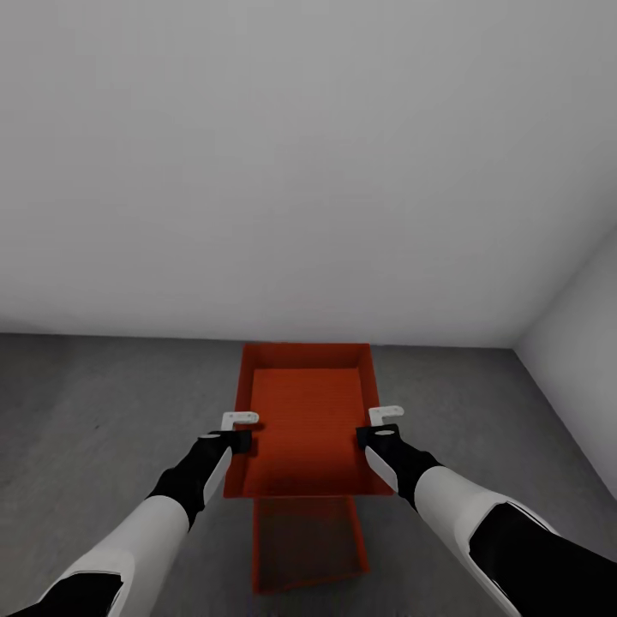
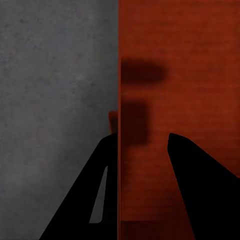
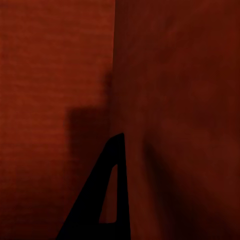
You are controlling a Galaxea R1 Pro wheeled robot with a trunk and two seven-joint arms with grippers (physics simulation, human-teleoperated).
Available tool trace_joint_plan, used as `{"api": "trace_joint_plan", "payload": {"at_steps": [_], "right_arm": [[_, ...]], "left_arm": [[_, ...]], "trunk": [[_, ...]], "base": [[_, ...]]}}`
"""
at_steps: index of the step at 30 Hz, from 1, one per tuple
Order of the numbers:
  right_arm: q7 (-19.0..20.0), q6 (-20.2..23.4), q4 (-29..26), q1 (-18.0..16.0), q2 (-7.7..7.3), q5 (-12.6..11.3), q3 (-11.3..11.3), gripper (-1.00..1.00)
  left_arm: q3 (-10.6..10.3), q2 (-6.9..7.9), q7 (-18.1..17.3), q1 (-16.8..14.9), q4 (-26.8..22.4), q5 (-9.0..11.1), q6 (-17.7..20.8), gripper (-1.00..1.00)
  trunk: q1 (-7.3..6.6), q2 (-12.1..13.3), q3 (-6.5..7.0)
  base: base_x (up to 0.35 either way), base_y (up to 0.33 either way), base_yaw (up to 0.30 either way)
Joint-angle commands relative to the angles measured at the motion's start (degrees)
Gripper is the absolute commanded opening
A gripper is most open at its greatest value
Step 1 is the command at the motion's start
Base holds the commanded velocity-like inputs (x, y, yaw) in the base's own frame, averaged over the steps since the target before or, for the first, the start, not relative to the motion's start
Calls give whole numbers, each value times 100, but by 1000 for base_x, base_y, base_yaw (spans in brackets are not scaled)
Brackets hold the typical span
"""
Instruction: Move the two storage containers from the living room to the garage. In the garage, place one container on the floor and stack the other container on top of it (either order is fine).
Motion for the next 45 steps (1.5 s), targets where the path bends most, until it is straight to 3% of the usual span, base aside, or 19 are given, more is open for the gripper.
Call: {"api": "trace_joint_plan", "payload": {"at_steps": [1, 45], "right_arm": [[-104, -189, -18, -12, -162, 175, -101, -100], [-104, -194, -18, -12, -163, 184, -101, -100]], "left_arm": [[-64, 2, 49, 2, 94, 146, 46, -100], [-64, 1, 49, 2, 125, 146, -69, -100]], "trunk": [[3, -12, -19], [3, -12, -427]], "base": [[0, 0, 0], [0, 0, 0]]}}
